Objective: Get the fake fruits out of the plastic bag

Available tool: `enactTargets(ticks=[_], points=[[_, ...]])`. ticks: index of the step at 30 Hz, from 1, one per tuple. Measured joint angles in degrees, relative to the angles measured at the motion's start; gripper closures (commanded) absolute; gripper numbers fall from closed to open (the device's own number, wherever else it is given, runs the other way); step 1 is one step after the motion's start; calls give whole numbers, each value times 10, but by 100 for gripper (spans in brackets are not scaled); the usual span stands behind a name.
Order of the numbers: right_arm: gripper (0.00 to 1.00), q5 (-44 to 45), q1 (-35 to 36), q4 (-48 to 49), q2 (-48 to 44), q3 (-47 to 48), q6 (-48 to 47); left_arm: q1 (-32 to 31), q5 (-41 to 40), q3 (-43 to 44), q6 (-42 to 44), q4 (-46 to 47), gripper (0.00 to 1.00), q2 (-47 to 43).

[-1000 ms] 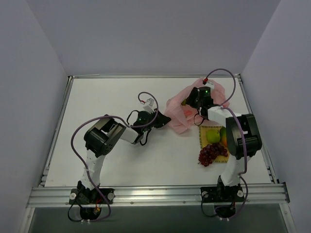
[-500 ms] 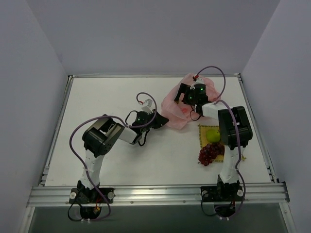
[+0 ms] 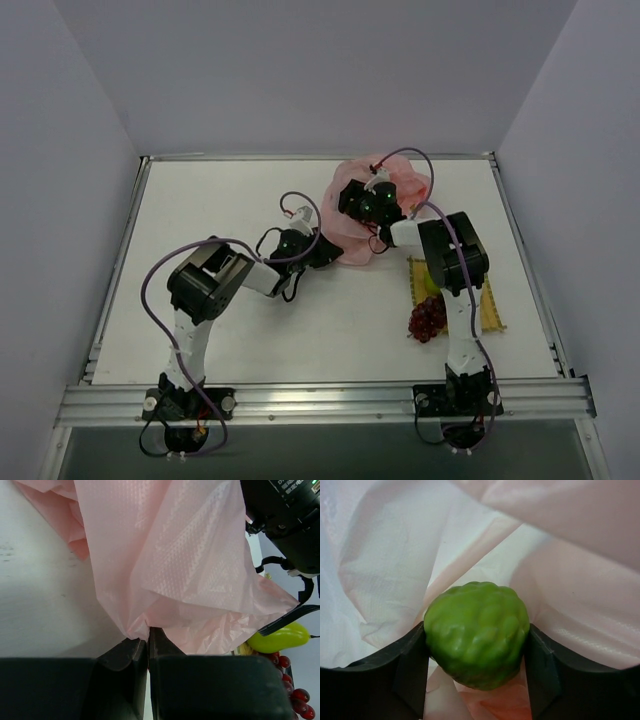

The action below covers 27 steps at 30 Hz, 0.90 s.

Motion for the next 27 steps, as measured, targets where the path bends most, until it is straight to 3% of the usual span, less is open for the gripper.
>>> enactTargets(ticks=[7,9,20,27], points=[[75,35,3,55,-19,-55,20,30,0,-37,16,-40,94,-76],[76,49,3,60,-46,-107,20,43,0,-43,21,-46,97,-99],[78,115,8,63,-263,-318,18,59,-1,-68,43,-79,98,-147],[77,125,8,41,-348,-343,17,59,-3,-75,47,-86,98,-143]])
